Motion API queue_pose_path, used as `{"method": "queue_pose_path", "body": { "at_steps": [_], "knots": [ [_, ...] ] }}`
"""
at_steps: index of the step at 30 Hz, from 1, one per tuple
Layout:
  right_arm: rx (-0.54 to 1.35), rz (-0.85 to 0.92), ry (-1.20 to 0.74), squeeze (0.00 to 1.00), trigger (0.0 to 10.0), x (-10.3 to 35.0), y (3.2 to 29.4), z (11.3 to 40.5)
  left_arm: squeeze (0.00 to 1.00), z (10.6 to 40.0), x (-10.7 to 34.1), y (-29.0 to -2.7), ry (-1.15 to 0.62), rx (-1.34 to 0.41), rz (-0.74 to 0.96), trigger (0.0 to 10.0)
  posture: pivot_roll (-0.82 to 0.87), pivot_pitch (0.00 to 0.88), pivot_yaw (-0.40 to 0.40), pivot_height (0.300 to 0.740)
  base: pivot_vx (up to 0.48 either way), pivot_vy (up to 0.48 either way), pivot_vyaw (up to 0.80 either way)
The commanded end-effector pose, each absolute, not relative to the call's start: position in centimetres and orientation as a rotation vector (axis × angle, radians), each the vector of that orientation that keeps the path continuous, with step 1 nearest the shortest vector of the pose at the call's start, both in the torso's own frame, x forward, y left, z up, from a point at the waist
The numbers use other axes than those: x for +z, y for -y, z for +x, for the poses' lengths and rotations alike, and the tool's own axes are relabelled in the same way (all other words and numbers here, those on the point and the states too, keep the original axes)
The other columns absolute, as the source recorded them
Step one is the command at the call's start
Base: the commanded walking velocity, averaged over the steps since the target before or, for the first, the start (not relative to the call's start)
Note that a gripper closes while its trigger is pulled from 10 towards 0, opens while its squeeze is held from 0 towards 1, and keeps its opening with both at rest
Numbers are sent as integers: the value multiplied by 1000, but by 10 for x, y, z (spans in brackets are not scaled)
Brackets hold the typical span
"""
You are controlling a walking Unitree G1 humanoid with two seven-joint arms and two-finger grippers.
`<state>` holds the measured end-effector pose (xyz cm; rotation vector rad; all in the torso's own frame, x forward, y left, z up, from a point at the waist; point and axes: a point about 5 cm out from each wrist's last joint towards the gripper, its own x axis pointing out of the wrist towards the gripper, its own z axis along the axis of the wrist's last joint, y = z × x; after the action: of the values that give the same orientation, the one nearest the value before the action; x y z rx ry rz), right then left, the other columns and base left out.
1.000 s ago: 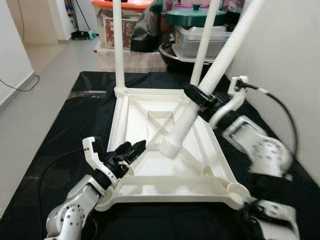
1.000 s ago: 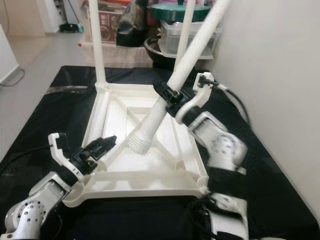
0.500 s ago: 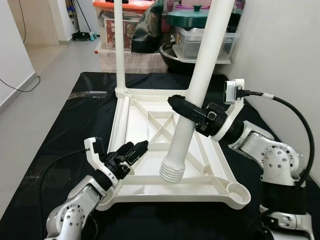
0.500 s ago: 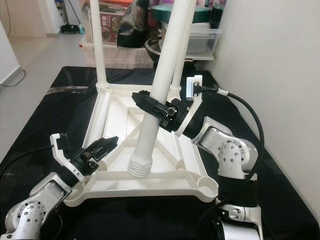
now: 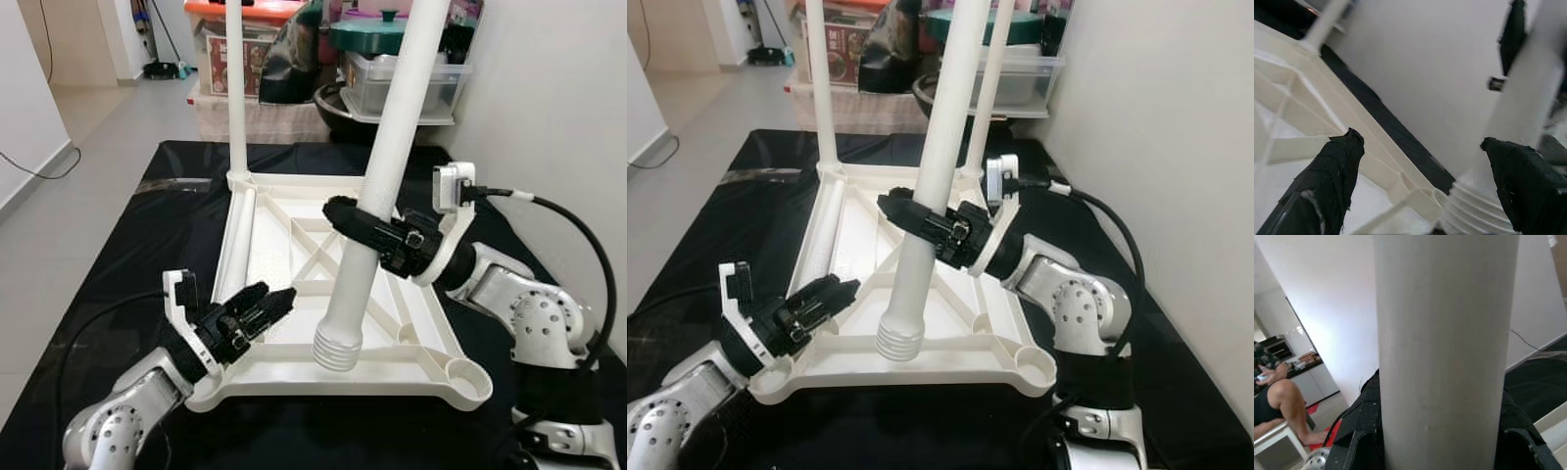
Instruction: Building children table
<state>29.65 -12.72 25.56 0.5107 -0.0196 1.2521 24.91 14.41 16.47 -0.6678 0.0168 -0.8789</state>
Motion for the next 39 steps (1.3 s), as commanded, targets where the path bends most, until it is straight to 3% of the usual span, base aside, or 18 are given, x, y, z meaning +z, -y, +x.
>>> {"method": "queue_pose_path", "body": {
  "at_steps": [1,4,6,14,28,29,33,34,39],
  "knots": [
    [1294,495,27,0,0,257,124,292,0,242,168,-139,-41,-968,-661,10000,-48,0,-76,740,0,0,0],
    [1294,495,27,0,0,257,124,292,0,242,168,-139,-41,-968,-661,10000,-48,0,-76,740,0,0,0],
    [1344,489,8,0,0,256,114,291,0,236,173,-133,-65,-1085,-612,10000,-47,0,-74,740,0,0,0],
    [1450,495,9,0,0,263,83,289,0,233,176,-123,-122,-1227,-510,10000,-52,0,-67,740,0,0,0],
    [1557,503,8,0,0,269,55,282,0,229,169,-123,-208,-1305,-407,10000,-50,0,-64,740,0,0,0],
    [1563,501,7,0,0,270,54,282,0,228,168,-123,-215,-1317,-386,8667,-50,0,-64,740,0,0,0],
    [1566,500,7,0,0,270,54,282,0,228,168,-123,-219,-1325,-373,8667,-50,0,-64,740,0,0,0],
    [1567,499,7,0,0,270,53,282,0,228,167,-123,-222,-1333,-368,0,-50,0,-64,740,0,0,0],
    [1557,504,4,0,0,268,50,282,0,228,166,-123,-216,-1341,-351,0,-51,0,-61,740,0,0,0]
  ]
}}
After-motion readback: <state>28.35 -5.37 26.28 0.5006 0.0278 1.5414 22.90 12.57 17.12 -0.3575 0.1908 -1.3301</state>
